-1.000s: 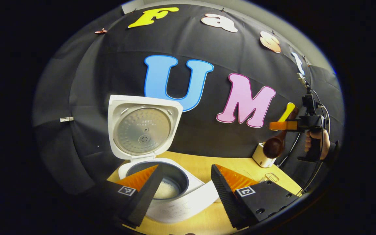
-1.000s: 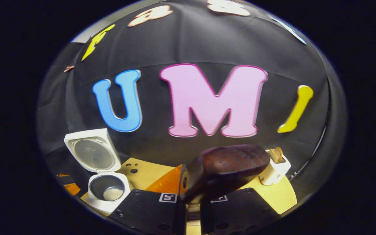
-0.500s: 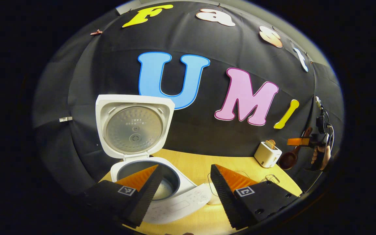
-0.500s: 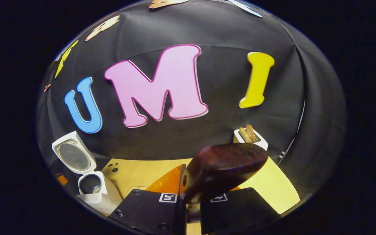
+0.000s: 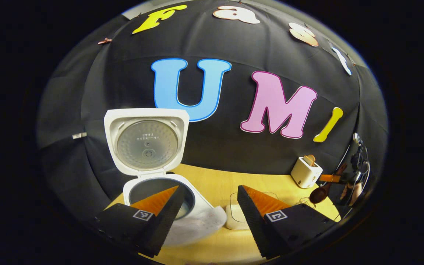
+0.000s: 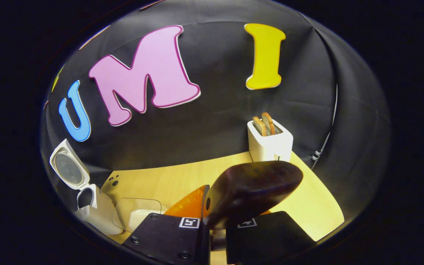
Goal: Close the left gripper, press the button to open the rice cooker; take a wooden spoon from the chopstick holder with the right hand, scoop a spoonful of rice and pour it into the rice cooker, then put the wooden spoon back into the chopstick holder.
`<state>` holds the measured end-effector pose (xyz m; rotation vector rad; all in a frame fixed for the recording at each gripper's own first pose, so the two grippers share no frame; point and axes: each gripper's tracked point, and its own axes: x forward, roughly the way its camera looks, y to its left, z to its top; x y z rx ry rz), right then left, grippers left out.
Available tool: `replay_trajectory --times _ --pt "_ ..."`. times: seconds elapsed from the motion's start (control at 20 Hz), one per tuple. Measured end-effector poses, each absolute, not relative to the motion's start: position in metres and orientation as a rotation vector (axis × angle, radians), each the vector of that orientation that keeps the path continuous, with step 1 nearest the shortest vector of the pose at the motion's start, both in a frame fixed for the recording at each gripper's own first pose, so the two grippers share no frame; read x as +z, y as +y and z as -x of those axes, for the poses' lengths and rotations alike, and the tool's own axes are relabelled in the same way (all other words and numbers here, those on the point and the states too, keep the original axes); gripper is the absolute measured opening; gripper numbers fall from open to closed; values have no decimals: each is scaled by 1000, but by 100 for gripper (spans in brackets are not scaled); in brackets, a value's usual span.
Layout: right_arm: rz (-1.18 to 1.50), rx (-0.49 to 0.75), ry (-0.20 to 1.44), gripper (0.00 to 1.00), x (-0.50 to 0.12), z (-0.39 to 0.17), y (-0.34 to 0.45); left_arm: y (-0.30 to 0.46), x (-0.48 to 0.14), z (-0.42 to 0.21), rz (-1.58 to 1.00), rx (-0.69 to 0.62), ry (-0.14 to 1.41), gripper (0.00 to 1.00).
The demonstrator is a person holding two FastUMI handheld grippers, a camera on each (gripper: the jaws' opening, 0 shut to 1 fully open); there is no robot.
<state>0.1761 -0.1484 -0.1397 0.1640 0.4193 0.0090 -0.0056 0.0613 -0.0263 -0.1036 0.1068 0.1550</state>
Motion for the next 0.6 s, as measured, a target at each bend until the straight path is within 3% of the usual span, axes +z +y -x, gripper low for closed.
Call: replay_trajectory --times 0.6 --pt "-245 -38 555 11 -226 -192 -158 47 -30 15 75 209 138 95"
